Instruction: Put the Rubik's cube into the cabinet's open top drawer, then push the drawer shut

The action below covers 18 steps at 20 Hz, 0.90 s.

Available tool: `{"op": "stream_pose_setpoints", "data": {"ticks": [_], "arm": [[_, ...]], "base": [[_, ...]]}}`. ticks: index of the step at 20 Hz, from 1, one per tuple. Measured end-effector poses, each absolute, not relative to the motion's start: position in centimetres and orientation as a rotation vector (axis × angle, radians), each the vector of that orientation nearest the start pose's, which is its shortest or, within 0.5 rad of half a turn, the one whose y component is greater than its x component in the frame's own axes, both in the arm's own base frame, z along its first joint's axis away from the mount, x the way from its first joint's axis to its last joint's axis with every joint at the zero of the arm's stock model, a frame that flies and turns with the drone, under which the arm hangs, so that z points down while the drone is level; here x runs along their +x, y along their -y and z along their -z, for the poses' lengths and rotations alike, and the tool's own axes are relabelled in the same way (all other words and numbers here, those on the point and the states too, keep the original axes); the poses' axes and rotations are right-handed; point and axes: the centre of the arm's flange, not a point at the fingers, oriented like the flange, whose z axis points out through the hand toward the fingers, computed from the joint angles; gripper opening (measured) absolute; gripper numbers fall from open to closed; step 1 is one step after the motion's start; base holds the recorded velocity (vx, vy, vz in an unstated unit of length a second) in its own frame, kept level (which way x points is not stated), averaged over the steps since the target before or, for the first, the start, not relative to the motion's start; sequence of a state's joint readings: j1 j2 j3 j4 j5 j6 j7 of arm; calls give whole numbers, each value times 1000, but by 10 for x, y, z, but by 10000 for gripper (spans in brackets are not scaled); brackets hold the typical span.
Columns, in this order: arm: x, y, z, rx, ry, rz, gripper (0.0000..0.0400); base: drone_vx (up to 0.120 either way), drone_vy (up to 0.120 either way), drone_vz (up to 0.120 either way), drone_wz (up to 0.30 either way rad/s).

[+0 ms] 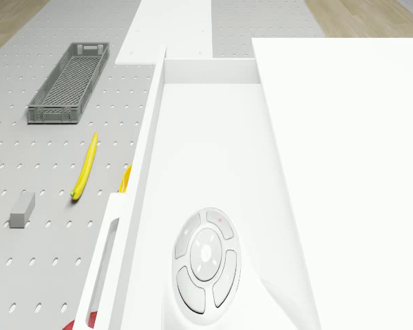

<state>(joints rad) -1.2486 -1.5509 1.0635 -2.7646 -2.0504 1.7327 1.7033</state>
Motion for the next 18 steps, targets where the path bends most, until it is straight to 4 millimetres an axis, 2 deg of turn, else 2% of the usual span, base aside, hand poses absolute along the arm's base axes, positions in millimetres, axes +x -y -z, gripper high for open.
{"op": "stream_pose_setpoints", "data": {"ticks": [9,14,18], "arm": [[307,0,-549,1,2,-786,398],[307,0,-533,1,2,-786,400],[307,0,-527,1,2,-786,400]], "base": [[0,0,0,0],[0,0,120,0],[-100,120,120,0]]}}
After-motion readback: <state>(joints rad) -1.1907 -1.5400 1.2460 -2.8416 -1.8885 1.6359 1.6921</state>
